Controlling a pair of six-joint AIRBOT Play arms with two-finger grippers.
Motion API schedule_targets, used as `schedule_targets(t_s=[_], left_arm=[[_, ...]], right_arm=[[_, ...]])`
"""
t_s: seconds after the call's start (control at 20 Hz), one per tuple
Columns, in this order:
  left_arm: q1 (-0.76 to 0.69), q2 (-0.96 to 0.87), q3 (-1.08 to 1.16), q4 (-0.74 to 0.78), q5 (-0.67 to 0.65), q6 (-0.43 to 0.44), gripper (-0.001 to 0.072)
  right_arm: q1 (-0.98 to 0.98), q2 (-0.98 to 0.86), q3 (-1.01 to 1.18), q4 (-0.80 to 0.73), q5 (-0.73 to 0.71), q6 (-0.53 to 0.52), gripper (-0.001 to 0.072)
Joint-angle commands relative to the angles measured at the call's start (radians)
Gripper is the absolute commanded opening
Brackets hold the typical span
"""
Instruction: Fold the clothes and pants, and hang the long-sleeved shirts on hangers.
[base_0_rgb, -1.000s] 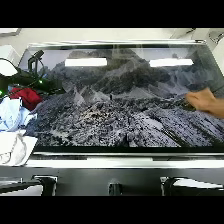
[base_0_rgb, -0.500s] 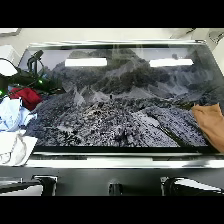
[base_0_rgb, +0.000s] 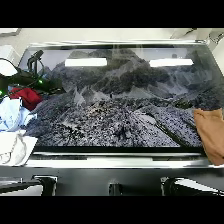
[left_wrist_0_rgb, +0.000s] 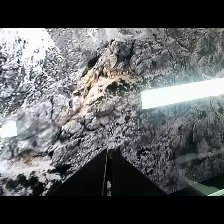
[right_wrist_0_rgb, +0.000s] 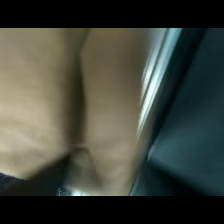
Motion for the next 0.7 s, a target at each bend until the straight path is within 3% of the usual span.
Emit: schedule_targets(t_s=[0.0, 0.2, 0.35, 0.45, 0.5, 0.6, 0.65], left_arm=[[0.000, 0.000, 0.000, 0.000, 0.000, 0.000, 0.0022], [0.000, 0.000, 0.021, 0.000, 0.000, 0.001, 0.0021], [-0.005, 0.000, 0.103, 0.002, 0.045, 0.057, 0.0021], [-0.024, 0.000, 0.173, 0.095, 0.130, 0.068, 0.0019], [-0.051, 0.001, 0.187, 0.248, 0.182, 0.013, 0.0019], [-0.126, -0.010, 0.175, 0.596, 0.180, -0.215, 0.0020], [-0.152, -0.015, 0.148, 0.660, 0.156, -0.272, 0.0028]], right_arm=[[0.000, 0.031, 0.042, 0.002, 0.068, -0.066, 0.0705], [0.002, 0.039, 0.387, 0.071, 0.264, -0.031, 0.0705], [0.017, 0.039, 0.680, 0.334, 0.181, -0.063, 0.0703], [0.111, 0.042, 0.811, 0.374, 0.131, -0.108, 0.0702], [0.189, 0.053, 0.826, 0.349, 0.137, -0.113, 0.0702], [0.388, 0.062, 0.819, 0.212, 0.216, -0.070, 0.0702], [0.503, 0.063, 0.796, 0.138, 0.246, -0.035, 0.0703]])
